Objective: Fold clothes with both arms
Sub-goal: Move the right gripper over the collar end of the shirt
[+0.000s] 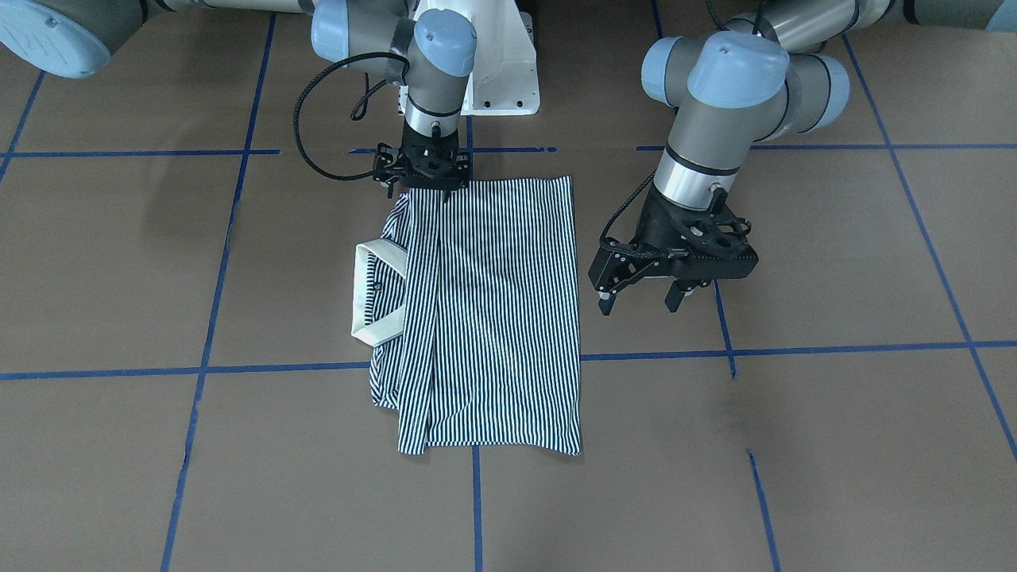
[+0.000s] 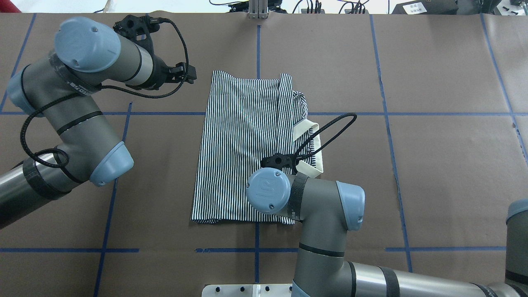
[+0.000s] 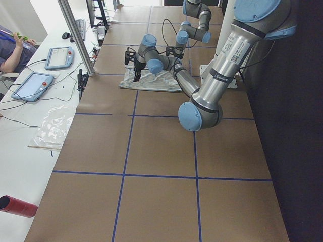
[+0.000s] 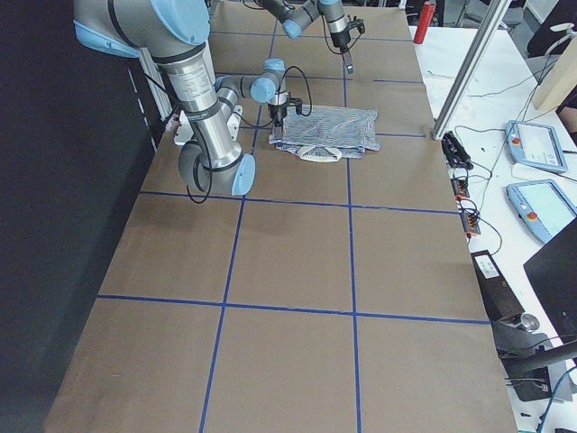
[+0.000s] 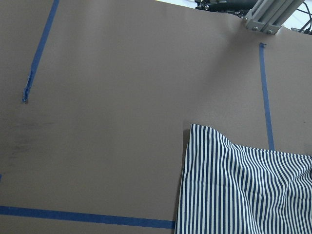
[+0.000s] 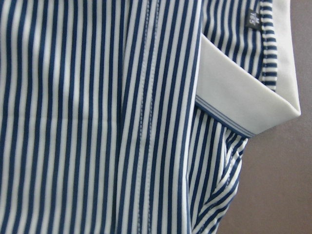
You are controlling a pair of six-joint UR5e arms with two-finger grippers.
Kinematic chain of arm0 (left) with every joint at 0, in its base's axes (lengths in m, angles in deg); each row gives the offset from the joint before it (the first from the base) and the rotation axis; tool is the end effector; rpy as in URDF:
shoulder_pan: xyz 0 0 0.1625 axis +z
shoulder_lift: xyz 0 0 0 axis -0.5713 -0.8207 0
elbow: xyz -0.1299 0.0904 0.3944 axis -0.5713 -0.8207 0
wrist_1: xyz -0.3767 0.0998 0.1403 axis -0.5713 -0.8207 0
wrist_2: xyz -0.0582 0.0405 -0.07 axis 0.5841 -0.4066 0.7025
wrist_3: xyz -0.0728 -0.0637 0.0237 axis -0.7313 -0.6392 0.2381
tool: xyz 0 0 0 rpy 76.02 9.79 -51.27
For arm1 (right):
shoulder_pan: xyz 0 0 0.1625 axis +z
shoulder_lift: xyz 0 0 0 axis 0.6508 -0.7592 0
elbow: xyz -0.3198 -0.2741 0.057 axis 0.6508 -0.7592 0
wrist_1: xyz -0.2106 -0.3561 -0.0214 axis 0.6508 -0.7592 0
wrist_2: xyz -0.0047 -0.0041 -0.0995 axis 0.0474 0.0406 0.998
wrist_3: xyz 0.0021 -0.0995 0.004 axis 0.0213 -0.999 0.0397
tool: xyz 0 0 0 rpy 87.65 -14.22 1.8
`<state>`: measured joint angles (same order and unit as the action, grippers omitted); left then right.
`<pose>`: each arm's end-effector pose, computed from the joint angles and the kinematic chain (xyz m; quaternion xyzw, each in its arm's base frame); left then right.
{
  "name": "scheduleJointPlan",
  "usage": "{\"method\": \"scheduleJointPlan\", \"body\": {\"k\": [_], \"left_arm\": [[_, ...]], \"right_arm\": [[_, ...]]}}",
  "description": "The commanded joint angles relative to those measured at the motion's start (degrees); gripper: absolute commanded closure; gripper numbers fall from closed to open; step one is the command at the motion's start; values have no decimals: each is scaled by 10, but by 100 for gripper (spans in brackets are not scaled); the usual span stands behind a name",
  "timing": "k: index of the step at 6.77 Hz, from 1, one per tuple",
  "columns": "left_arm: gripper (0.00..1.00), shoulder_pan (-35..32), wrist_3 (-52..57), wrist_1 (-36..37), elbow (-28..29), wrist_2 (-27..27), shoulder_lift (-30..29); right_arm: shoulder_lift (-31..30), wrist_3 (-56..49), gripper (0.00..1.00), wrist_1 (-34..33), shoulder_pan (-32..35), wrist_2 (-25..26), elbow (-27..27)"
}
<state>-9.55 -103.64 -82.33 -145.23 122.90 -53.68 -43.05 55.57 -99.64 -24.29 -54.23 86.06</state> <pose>0.3950 -0.5410 0.2424 0.1641 0.4532 -0.1312 0.8663 -0.6136 -0.3119 0.2456 0.0450 -0.2548 -0.0177 0.9658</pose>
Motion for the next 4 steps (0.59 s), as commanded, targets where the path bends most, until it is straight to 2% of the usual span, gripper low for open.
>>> {"method": "scheduleJointPlan", "body": {"k": [1,3,4], "left_arm": [[0,0,0,0,0,1,0],[0,1,0,-1,0,1,-1],[0,1,-1,-1,-3,10,0]], "right_arm": [[-5,-18,0,-16,2,0,0],[-7,-38,0,-36,15,-2,6],[-24,-51,0,-46,26,-4,28]]}}
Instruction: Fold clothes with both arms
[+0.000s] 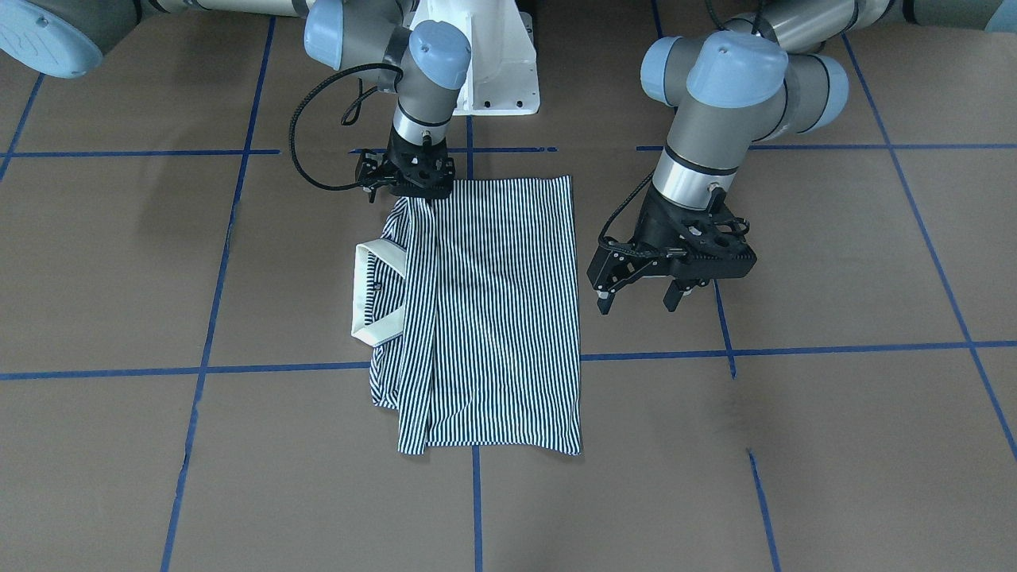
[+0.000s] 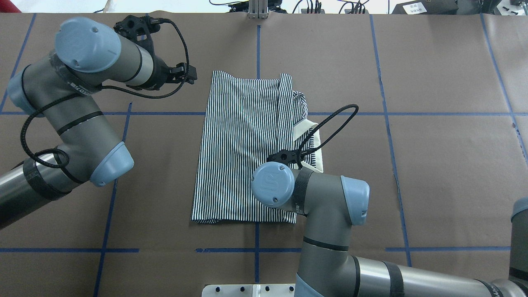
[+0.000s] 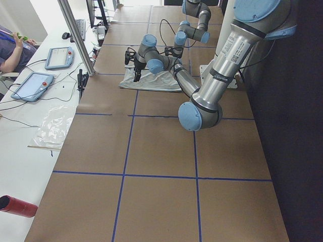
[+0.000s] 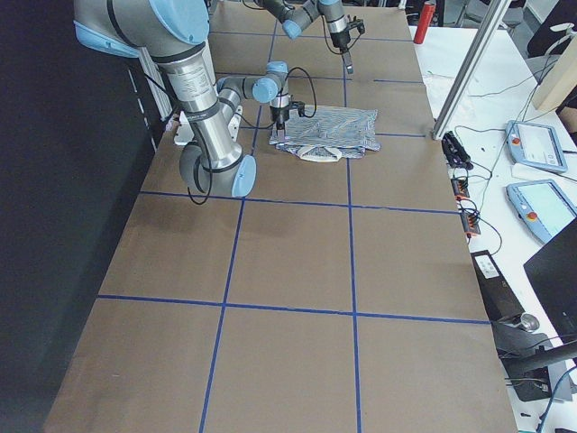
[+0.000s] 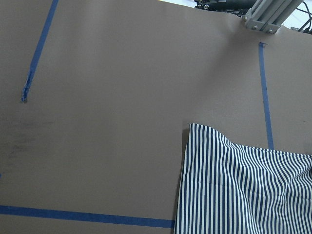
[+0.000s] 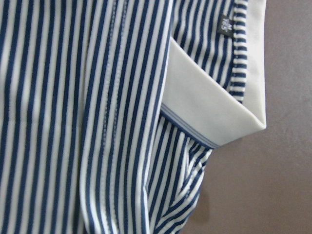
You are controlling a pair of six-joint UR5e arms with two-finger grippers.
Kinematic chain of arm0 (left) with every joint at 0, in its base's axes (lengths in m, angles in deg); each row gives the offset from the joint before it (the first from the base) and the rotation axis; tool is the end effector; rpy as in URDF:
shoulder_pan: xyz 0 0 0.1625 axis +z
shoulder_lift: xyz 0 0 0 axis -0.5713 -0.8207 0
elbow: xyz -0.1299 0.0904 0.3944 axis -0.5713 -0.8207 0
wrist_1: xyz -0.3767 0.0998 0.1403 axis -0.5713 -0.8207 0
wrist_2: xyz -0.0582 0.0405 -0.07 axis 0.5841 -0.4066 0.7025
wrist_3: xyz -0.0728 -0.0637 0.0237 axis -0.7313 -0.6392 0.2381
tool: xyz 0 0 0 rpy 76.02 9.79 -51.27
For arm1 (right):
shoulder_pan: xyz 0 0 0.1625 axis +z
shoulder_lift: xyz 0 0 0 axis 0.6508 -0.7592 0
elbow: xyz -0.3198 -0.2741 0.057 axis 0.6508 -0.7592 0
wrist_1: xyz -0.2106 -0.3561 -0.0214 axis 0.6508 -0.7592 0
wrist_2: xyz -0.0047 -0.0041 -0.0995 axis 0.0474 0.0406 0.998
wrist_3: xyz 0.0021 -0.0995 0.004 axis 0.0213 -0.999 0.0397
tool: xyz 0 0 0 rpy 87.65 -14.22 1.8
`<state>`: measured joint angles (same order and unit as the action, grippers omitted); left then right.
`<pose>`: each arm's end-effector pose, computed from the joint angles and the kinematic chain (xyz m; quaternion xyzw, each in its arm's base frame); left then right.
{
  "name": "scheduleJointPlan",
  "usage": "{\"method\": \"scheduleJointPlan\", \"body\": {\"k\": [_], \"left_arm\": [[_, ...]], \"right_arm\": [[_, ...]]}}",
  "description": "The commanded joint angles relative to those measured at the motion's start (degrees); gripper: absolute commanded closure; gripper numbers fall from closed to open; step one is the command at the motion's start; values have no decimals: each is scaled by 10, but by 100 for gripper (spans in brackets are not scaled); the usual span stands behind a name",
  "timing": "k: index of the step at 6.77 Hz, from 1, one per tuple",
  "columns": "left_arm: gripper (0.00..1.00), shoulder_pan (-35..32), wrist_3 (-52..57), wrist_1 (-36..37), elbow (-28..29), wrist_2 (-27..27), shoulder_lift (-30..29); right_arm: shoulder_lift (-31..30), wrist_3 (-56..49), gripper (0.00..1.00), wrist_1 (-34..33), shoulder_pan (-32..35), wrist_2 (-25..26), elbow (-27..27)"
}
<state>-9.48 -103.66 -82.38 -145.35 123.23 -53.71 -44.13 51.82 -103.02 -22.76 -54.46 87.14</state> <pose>0.3955 -0.5397 0.2409 0.1624 0.4557 -0.1291 0.8656 -0.5970 -0.3251 0.2586 0.0450 -0.2262 -0.0361 0.9724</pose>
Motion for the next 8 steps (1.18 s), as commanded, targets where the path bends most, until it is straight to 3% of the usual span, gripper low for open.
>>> {"method": "scheduleJointPlan", "body": {"k": [1,3,4,5,6,7,8], "left_arm": [[0,1,-3,0,-3,10,-1],[0,1,-4,0,-3,11,-1],[0,1,-4,0,-3,11,-1],[0,1,-4,0,-3,11,-1],[0,1,-3,0,-3,12,0],[0,1,-1,-1,-3,12,0],[0,1,-1,-1,-3,12,0]], "right_arm": [[-46,-27,0,-20,12,-1,46],[-122,-28,0,-20,19,4,90],[-150,-60,0,-26,33,-1,146],[-117,-82,0,-47,54,-3,150],[-68,-109,0,-38,74,-6,115],[-3,-133,0,-13,97,-6,40],[44,-140,0,53,112,-9,-47]]}}
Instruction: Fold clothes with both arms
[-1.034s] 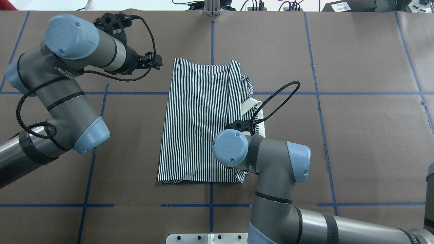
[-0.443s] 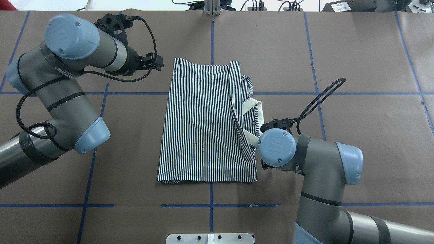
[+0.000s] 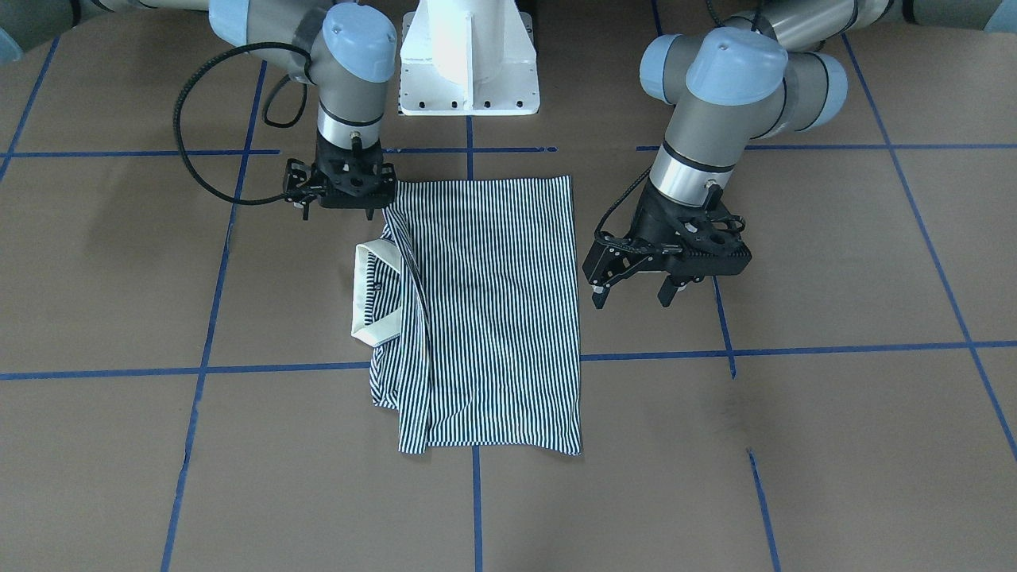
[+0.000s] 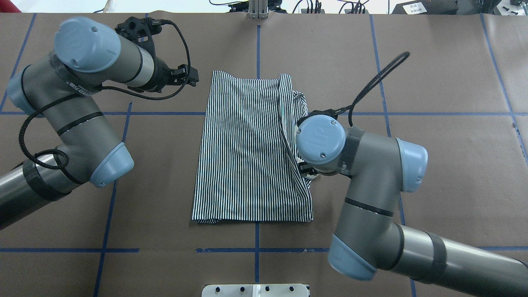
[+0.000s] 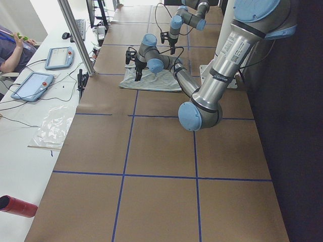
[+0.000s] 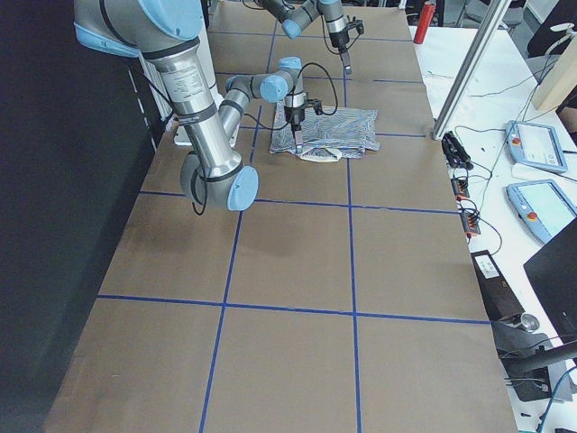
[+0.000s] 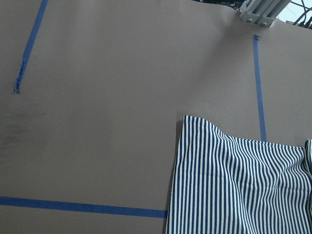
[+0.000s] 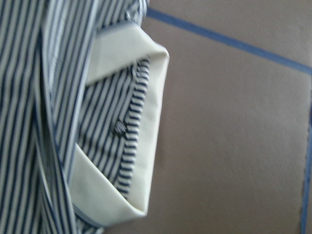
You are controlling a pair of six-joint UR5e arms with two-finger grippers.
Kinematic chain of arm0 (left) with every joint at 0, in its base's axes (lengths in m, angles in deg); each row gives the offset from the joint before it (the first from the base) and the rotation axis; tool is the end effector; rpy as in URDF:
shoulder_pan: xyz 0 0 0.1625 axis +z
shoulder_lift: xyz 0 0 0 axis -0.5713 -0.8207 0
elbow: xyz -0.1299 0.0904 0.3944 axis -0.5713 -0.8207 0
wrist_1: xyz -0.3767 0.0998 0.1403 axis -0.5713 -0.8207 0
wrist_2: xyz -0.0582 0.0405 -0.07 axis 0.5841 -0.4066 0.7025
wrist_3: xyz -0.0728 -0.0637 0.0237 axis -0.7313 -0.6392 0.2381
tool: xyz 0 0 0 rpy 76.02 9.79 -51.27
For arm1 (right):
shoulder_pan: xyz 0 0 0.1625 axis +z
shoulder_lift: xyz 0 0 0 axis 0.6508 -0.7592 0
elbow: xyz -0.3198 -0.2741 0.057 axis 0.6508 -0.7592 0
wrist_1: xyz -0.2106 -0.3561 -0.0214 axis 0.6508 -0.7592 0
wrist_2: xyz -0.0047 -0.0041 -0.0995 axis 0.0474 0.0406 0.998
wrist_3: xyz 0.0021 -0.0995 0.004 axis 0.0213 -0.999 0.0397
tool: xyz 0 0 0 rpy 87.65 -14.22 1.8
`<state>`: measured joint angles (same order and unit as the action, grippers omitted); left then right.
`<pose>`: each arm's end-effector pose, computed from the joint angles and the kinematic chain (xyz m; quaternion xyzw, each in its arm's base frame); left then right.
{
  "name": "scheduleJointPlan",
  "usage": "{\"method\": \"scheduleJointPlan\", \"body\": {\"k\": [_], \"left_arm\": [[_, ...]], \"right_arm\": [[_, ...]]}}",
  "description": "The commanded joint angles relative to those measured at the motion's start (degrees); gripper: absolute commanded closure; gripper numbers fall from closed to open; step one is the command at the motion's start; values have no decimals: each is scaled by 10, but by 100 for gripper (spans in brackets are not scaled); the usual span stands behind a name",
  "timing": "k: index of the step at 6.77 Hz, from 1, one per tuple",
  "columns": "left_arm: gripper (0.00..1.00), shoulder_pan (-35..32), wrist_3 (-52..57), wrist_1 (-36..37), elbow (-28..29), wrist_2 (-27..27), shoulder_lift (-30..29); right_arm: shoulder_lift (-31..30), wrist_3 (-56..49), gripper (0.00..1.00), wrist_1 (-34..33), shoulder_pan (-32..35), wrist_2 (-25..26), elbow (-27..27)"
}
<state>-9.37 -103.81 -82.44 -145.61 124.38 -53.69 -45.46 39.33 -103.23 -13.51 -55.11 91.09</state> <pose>0.3967 -0.5363 0.2388 0.1550 0.4621 -0.1240 0.8643 -0.5203 -0.4070 0.2467 0.0926 -0.2339 -0.0654 0.9656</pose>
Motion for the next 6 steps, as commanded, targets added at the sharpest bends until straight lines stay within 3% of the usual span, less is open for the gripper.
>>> {"method": "scheduleJointPlan", "body": {"k": [1,2,6], "left_arm": [[0,0,3,0,1,0,1],[0,0,3,0,1,0,1],[0,0,3,-4,2,0,1]], "right_arm": [[81,-20,0,92,21,-5,-138],[92,-25,0,117,21,-6,-167],[83,-41,0,113,22,-35,-188]]}}
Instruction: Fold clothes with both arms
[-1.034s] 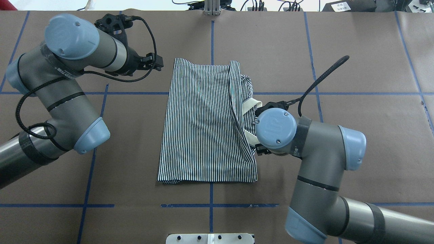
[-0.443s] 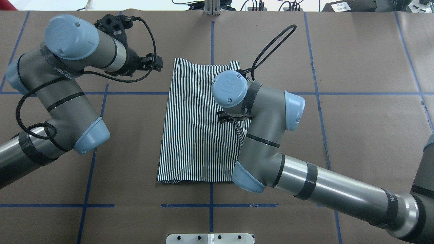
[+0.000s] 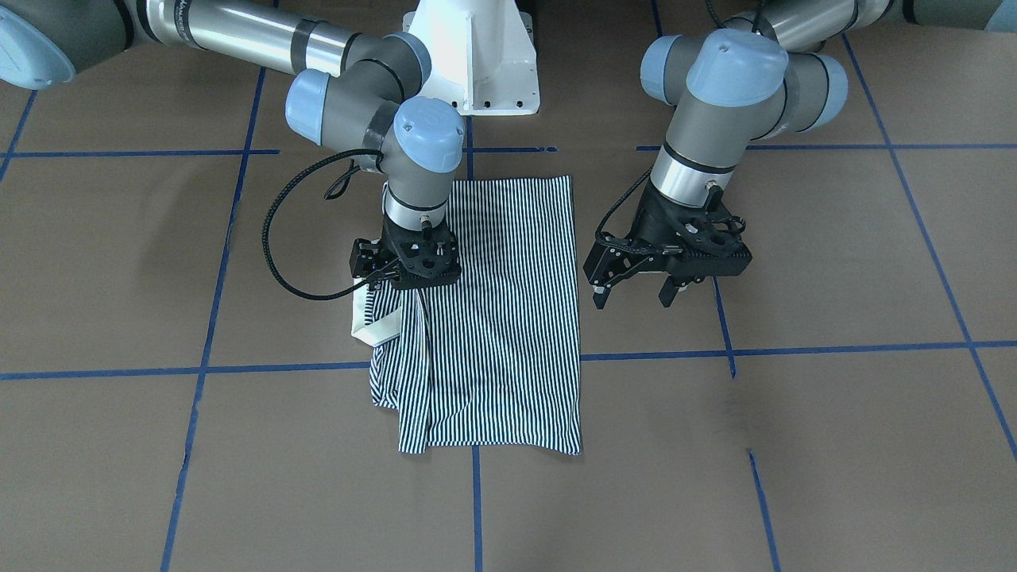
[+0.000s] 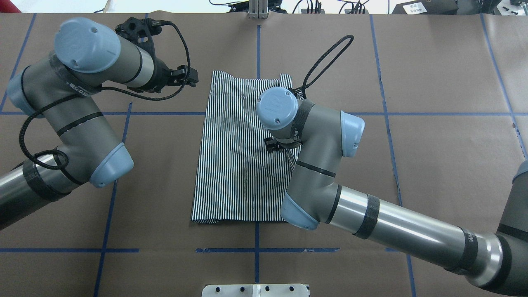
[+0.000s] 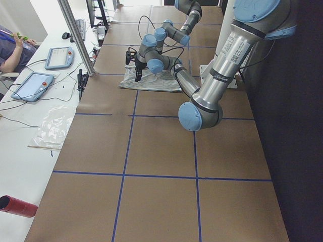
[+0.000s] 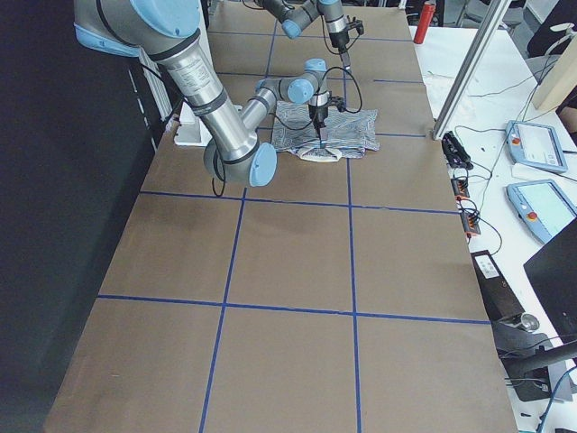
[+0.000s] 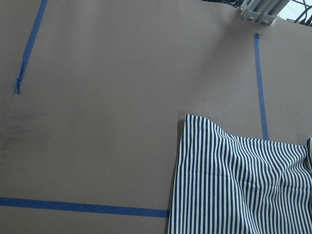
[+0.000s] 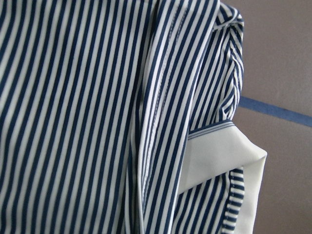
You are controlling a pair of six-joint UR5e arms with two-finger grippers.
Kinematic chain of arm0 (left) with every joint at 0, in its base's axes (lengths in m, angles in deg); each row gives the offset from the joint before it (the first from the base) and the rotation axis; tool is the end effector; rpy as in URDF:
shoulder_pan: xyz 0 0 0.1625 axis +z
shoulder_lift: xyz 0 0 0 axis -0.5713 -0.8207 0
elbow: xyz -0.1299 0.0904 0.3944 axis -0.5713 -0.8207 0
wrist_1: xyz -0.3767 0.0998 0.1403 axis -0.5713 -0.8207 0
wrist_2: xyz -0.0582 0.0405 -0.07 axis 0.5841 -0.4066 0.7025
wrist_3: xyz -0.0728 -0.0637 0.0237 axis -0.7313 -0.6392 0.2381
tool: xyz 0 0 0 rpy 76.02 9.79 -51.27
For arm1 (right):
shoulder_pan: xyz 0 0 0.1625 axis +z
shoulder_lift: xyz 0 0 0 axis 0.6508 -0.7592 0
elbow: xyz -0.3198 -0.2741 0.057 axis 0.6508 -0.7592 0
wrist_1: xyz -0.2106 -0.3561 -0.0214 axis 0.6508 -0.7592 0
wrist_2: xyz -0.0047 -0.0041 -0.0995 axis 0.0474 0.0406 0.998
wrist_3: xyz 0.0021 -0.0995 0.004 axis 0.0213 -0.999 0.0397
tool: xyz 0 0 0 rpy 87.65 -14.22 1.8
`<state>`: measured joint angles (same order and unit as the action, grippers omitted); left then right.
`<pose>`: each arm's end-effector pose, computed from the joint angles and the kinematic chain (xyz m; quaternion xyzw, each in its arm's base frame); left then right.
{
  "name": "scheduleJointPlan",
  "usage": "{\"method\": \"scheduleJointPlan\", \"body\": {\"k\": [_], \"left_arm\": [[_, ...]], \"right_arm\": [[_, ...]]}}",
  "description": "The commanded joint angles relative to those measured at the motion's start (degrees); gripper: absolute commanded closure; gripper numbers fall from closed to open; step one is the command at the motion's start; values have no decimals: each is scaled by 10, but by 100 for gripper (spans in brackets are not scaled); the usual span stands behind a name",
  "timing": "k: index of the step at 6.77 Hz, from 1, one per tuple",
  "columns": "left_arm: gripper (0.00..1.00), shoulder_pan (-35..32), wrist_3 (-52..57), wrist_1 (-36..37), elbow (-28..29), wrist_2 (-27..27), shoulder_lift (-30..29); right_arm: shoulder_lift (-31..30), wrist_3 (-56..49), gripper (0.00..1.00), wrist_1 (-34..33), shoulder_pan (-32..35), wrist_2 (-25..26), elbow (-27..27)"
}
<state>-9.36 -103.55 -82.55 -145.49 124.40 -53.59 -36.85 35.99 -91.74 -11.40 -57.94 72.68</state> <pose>0.3971 -0.5365 0.2406 0.1554 0.4611 -0.1221 0.8650 -0.5905 -0.4681 0.2486 0.0914 -0.2538 -0.0825 0.9594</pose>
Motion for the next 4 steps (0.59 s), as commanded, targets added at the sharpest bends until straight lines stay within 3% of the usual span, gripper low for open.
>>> {"method": "scheduleJointPlan", "body": {"k": [1,4], "left_arm": [[0,0,-1,-2,0,1,0],[0,0,-1,-3,-2,24,-1]], "right_arm": [[-4,-10,0,-3,3,-13,-4],[-45,-25,0,-9,29,-20,16]]}}
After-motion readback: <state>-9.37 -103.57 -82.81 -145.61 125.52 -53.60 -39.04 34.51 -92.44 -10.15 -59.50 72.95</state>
